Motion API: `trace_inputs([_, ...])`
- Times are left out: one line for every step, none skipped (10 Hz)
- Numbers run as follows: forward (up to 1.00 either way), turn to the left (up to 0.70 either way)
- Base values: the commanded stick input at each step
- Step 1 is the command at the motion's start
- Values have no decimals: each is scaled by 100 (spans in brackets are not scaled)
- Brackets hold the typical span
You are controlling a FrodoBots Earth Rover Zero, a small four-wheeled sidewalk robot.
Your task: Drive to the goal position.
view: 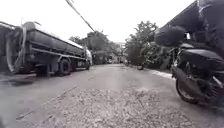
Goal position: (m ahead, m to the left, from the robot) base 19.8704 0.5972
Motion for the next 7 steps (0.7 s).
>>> trace_inputs([100, 0])
trace_inputs([100, 0])
trace_inputs([100, 0])
trace_inputs([100, 0])
trace_inputs([100, 0])
trace_inputs([100, 0])
trace_inputs([100, 0])
